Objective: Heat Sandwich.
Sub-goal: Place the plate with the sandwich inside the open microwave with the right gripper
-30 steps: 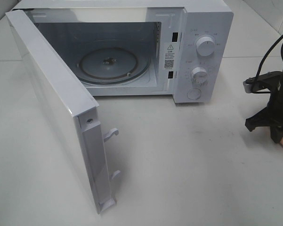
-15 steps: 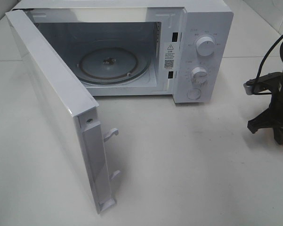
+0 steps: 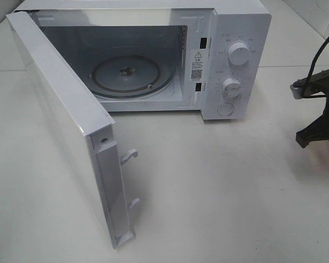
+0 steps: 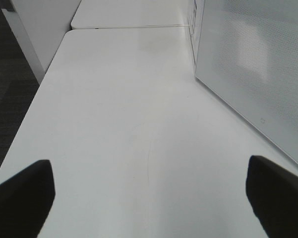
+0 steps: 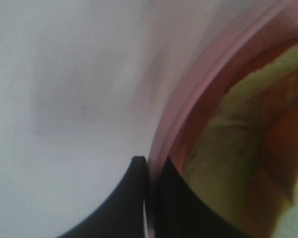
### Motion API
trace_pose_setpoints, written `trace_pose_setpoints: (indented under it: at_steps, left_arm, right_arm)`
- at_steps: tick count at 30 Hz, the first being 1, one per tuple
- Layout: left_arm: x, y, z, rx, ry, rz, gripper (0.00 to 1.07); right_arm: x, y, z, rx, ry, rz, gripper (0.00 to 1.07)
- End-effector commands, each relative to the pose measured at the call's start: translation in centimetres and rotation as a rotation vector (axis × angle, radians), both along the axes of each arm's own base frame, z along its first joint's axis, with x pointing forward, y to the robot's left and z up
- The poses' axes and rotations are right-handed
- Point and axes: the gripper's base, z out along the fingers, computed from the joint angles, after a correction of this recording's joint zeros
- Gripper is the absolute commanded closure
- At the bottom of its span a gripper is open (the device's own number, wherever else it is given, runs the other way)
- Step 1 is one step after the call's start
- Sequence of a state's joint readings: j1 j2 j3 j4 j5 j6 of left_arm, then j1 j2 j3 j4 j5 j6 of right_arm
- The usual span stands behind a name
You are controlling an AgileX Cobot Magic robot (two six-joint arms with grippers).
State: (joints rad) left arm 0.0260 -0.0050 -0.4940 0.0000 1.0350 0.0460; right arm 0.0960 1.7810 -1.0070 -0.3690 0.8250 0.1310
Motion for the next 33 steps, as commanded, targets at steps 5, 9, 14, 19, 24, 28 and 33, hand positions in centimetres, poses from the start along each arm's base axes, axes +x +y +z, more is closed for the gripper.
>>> trace_pose_setpoints:
  at_steps: [5, 9, 14, 19, 24, 28, 33]
  left_arm:
    - [-0.3, -0.1, 0.0, -0.011, -0.031, -0.001, 0.03]
    - [-0.3, -0.1, 0.0, -0.011, -0.031, -0.001, 0.03]
    - [-0.3, -0.1, 0.0, -0.011, -0.031, -0.001, 0.03]
    - [-0.3, -0.1, 0.0, -0.011, -0.031, -0.001, 0.03]
    - [-0.3, -0.1, 0.0, -0.011, -0.031, -0.001, 0.03]
    - [-0.3, -0.1, 0.0, -0.011, -0.031, -0.001, 0.03]
    - [-0.3, -0.1, 0.0, -0.011, -0.031, -0.001, 0.03]
  right_arm:
    - [-2.6, 1.2, 1.5, -0.046, 0.004, 0.045, 1.07]
    - [-4.3, 2.0, 2.2, -0.047, -0.005, 0.075, 1.07]
    - [-6.4, 2.8, 2.8, -0.054, -0.004, 0.116, 1.07]
    - [-8.5, 3.8, 3.3, -0.058, -0.009, 0.17, 1.07]
    - [-10.4, 4.7, 4.0, -0.065, -0.014, 0.234, 1.07]
    - [-11.3, 5.3, 4.3, -0.066, -0.02, 0.272, 1.07]
    - [-12.9, 6.4, 4.7, -0.071, -0.021, 0.363, 1.07]
